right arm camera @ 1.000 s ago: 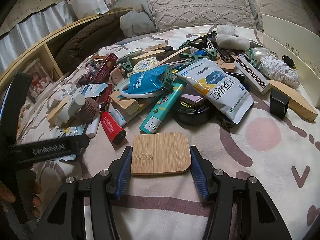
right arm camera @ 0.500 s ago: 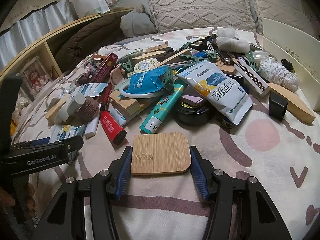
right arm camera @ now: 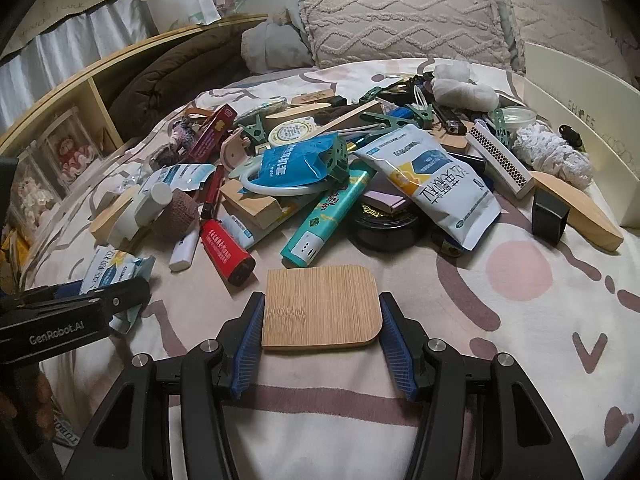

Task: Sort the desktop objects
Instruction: 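Grasp the white-and-blue medicine sachet with the left gripper, then carry the bamboo pad and sachet over the white box with both tools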

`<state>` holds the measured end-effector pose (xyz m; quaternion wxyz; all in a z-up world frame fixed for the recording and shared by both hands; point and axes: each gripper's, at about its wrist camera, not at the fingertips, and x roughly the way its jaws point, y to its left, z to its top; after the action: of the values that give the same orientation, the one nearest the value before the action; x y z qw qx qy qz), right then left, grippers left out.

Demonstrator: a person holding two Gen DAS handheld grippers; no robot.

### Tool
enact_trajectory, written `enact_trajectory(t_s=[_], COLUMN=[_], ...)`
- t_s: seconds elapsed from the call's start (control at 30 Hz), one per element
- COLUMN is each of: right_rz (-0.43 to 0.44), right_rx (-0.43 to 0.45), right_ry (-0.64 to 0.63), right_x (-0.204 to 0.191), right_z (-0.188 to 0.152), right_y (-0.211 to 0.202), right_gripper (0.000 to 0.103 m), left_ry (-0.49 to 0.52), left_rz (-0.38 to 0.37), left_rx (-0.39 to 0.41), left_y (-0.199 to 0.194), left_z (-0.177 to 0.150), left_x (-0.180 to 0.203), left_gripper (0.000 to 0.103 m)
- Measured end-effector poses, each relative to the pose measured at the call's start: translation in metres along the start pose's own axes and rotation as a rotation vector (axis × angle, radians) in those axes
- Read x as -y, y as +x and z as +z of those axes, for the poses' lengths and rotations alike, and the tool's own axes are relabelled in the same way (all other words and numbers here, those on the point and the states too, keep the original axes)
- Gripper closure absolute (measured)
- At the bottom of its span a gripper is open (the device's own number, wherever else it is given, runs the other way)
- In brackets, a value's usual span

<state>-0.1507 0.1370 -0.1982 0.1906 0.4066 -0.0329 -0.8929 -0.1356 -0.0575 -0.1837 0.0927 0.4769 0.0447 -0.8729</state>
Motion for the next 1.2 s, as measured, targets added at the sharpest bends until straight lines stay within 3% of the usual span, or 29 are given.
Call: enact_trajectory(t_s=[0.47,1.2], right_rz=[-0.038,-0.125], right_rx=[-0.005,0.026], right_ry=[-0.002,0.098], right_x=[0.009,0.073], right_z=[-0.010,-0.022], right_y=[-0.029,-0.080], right_gripper=[0.046,0.046], left_ry=[0.043,0.147], left_rz=[-0.050,-0.142], left_rx=[0.023,0.053], left_y=[-0.020,-0.045], left_z=[-0.009,-0.014], left_x=[0.019,0.089], left_gripper=[0.032,0.032])
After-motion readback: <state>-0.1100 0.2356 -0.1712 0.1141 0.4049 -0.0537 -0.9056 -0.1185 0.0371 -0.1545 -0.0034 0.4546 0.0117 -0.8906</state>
